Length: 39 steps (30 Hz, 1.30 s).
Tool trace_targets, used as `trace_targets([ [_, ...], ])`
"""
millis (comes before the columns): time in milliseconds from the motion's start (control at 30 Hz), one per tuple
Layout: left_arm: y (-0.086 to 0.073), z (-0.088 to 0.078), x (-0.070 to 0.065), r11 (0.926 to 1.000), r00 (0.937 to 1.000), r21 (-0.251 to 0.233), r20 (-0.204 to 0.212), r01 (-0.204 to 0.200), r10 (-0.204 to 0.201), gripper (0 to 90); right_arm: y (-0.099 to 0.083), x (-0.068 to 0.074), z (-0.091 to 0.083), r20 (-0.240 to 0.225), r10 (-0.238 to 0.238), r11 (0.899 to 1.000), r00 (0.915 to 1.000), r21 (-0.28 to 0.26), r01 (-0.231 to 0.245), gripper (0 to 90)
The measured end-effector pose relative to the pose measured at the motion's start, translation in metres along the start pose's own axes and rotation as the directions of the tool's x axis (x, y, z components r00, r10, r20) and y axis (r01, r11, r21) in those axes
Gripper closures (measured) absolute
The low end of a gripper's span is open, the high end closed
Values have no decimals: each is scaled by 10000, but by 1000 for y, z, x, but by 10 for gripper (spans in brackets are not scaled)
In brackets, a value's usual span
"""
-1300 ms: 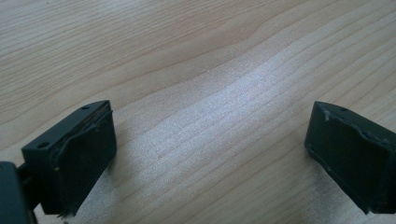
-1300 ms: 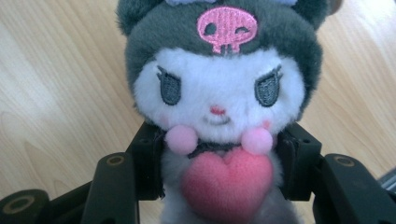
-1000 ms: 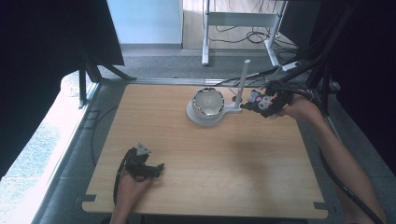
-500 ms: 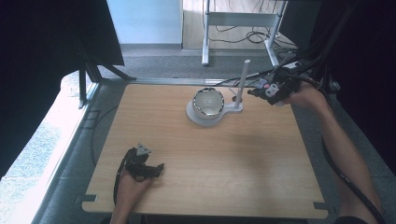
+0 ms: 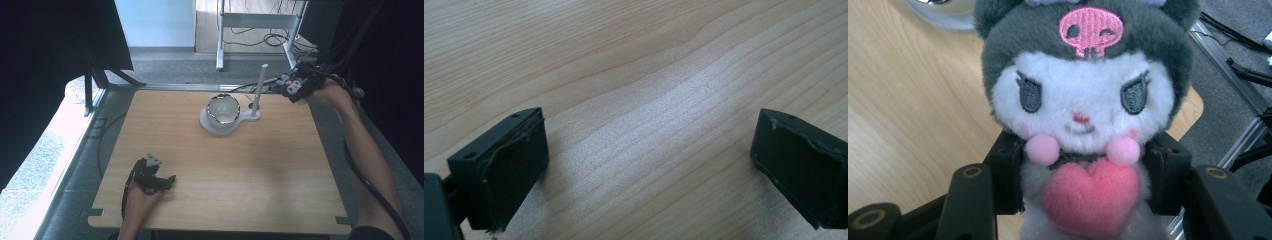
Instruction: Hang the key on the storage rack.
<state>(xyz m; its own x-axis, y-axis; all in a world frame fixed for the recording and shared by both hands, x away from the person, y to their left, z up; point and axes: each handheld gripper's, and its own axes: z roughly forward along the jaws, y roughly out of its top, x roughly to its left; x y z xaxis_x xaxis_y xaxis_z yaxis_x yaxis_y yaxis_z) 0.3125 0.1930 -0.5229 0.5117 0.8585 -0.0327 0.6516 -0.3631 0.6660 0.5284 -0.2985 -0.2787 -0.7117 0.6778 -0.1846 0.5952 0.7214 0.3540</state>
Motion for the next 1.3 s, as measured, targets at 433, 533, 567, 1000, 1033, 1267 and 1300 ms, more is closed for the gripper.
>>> trace_targets([
  [433, 0, 0, 0, 10000, 10000, -4, 11, 2, -2, 21, 22, -10, 1, 138, 138, 9994, 9998, -323, -134, 446],
  [533, 0, 0, 0, 10000, 10000, 0, -6, -2, 2, 21, 26, -9, 2, 181, 141, 9993, 9997, -337, -135, 446],
  [567, 0, 0, 0, 10000, 10000, 0, -9, -2, 2, 21, 28, -9, 3, 169, 112, 9993, 9998, -363, -106, 446],
  [1000, 0, 0, 0, 10000, 10000, 5, -11, -6, 6, 21, 34, -5, -2, 275, 104, 9986, 9996, -524, -89, 446],
  [1033, 0, 0, 0, 10000, 10000, 4, -10, -7, 7, 21, 34, -6, -2, 290, 128, 9985, 9995, -536, -112, 447],
  [1267, 0, 0, 0, 10000, 10000, 4, -9, -3, 3, 21, 34, -2, 2, 31, 53, 9988, 10000, -477, -52, 446],
  [1300, 0, 0, 0, 10000, 10000, 3, -10, -6, 6, 21, 34, 1, 4, -67, 12, 9990, 10000, -456, -15, 446],
])
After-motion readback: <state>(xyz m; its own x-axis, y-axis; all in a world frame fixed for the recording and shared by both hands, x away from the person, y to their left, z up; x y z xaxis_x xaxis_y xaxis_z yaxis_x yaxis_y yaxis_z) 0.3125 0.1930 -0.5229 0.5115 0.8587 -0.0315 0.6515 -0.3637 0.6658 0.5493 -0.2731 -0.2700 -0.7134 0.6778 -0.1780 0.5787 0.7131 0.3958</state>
